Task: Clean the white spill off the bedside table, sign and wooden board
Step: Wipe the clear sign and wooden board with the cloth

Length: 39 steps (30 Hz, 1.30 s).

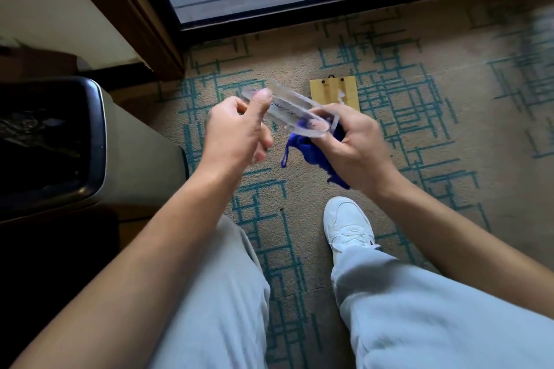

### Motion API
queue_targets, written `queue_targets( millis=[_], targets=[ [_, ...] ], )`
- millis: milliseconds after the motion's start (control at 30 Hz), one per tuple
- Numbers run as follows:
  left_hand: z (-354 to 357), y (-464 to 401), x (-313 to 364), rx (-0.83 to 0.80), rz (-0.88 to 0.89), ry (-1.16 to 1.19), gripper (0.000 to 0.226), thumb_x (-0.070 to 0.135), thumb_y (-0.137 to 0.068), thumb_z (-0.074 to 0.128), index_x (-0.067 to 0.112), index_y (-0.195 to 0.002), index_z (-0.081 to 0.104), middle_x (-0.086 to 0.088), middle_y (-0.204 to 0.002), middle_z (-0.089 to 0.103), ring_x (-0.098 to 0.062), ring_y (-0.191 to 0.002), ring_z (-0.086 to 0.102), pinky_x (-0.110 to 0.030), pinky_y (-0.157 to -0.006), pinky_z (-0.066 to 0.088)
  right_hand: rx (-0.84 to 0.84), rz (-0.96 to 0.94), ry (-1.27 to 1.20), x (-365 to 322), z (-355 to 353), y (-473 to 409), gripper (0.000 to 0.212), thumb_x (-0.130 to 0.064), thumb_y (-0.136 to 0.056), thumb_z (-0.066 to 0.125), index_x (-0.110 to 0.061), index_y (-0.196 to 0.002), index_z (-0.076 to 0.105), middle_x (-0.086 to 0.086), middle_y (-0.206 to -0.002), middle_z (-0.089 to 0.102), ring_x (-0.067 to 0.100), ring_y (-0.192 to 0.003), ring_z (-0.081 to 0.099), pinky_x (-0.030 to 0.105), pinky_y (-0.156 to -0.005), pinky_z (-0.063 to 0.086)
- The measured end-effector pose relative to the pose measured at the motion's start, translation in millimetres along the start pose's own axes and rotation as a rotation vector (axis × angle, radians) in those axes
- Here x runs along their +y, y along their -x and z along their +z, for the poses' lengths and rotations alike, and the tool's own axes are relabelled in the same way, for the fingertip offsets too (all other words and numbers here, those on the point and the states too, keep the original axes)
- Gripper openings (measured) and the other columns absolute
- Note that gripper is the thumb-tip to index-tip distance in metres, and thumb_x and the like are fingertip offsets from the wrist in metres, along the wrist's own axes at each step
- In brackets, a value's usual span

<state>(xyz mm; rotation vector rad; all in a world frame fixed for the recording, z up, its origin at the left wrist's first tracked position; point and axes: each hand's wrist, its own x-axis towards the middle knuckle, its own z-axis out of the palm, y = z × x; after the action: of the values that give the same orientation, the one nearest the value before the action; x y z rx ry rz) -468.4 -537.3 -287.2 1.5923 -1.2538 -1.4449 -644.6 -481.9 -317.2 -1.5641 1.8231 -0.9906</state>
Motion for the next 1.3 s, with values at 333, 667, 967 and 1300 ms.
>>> queue_targets(
  millis=[333, 667, 967, 1300],
  targets=[
    [-8.8, 0.9, -4.3, -0.27, 0.773, -0.809, 0.042, 0.057, -0.091, 0.06, 0.025, -0.116, 0.072, 0.01, -0.089, 0.049, -0.013, -0.07, 0.046, -0.037, -0.062, 0.052, -0.308, 0.239, -0.146, 10.2, -35.4, -17.7, 0.02, -0.033, -0.083, 0.064, -0.019, -0.086, 0.078, 0.003, -0.078, 0.075, 0.021, -0.07, 0.068, 0.037, -0.064, 0.053],
    [-5.6, 3.8, -9.5, -0.222, 0.893, -0.825, 0.027, 0.033, -0.096, 0.056, 0.012, -0.079, 0.052, 0.007, -0.075, 0.042, -0.022, -0.063, 0.041, -0.036, -0.054, 0.046, 0.048, 0.116, -0.299, 3.4, -60.5, -16.5, 0.028, -0.02, -0.083, 0.066, -0.016, -0.11, 0.061, -0.005, -0.089, 0.065, 0.008, -0.08, 0.063, 0.025, -0.073, 0.051],
    [23.1, 11.8, -1.9, -0.06, 0.756, -0.65, 0.03, 0.03, -0.091, 0.06, 0.022, -0.071, 0.039, 0.012, -0.057, 0.033, -0.021, -0.056, 0.037, -0.03, -0.055, 0.026, 0.26, -0.224, 0.24, -10.1, -11.0, -4.9, 0.027, -0.029, -0.086, 0.069, -0.007, -0.101, 0.066, 0.01, -0.096, 0.067, 0.029, -0.084, 0.064, 0.04, -0.074, 0.052],
    [18.2, 0.6, -5.8, -0.024, 0.57, -0.558, 0.034, 0.028, -0.09, 0.06, 0.019, -0.062, 0.042, 0.01, -0.054, 0.039, -0.01, -0.05, 0.035, -0.026, -0.048, 0.026, -0.164, -0.299, 0.234, -10.8, -18.7, 6.4, 0.021, -0.029, -0.075, 0.069, -0.017, -0.092, 0.072, 0.001, -0.083, 0.067, 0.023, -0.072, 0.062, 0.038, -0.065, 0.053]
  ],
)
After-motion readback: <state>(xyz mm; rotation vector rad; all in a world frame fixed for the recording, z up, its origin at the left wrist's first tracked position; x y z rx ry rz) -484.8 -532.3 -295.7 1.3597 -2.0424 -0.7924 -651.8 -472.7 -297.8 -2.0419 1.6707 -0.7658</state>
